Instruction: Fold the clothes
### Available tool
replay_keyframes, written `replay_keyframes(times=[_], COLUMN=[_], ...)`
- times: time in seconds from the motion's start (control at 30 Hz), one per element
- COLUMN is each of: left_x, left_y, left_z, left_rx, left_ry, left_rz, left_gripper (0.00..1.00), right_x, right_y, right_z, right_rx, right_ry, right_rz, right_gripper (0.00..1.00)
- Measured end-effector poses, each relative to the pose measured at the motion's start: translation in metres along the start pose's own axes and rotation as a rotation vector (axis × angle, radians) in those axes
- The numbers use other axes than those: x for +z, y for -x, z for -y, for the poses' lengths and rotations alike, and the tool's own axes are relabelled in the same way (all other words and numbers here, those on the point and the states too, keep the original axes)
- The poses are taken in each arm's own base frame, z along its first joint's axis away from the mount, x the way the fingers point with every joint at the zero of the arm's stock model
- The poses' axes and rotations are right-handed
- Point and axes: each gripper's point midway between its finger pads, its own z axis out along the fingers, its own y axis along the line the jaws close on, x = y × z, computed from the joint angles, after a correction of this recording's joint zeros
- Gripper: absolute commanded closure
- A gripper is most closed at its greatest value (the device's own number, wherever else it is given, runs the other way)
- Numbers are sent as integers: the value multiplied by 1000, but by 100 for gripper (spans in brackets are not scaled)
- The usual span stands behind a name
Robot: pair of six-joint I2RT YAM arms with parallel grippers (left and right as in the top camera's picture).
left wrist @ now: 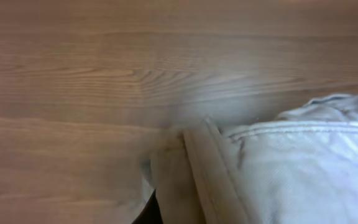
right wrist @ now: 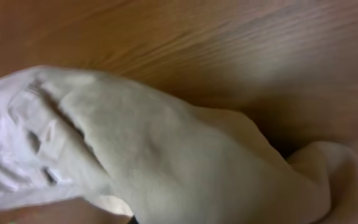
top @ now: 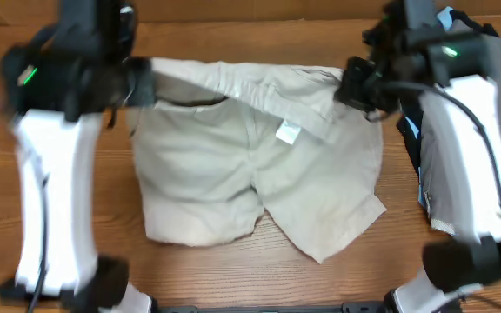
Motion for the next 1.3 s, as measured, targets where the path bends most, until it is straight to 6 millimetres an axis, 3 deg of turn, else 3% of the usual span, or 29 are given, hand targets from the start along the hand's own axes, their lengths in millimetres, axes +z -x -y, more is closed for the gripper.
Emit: replay_keyframes(times=[0.13,0.3,0.37,0.4,0.47,0.5,0.57,0.7,0.83,1.07,1.23,1.3], left_x=[82,185,221,240,270,281,298,303,292,247,216,214], left_y=[20,29,30,29,27,26,23,17,13,23,34,36], left_z=[14,29,35,37,41,43,44,44,42,39,38,37], left_rx=[10,16,16,14,2,-6,-11,-16,-13,-5,-5,-6], left_ry=[17,30,29,29,27,27,29,32,39,29,18,17], left_rz=[-84,-156,-165,-170,-177,-181,-187,-209,-241,-236,-186,-182], left_gripper=[96,96,93,78,16,0,0,0,0,0,0,0], right_x=[52,112,135,144,161,167,170,168,170,177,204,211], right_y=[32,70,86,93,105,110,114,118,106,80,65,59], right_z=[6,11,12,13,15,17,17,17,23,38,52,56], right_rx=[-10,-34,-48,-54,-66,-71,-85,-108,-105,-61,-2,19], right_ry=[-7,6,18,24,27,25,23,29,11,-35,-63,-73], right_rz=[5,51,83,97,128,144,158,168,118,9,-75,-102], right_gripper=[96,94,76,58,38,30,24,23,26,37,44,45])
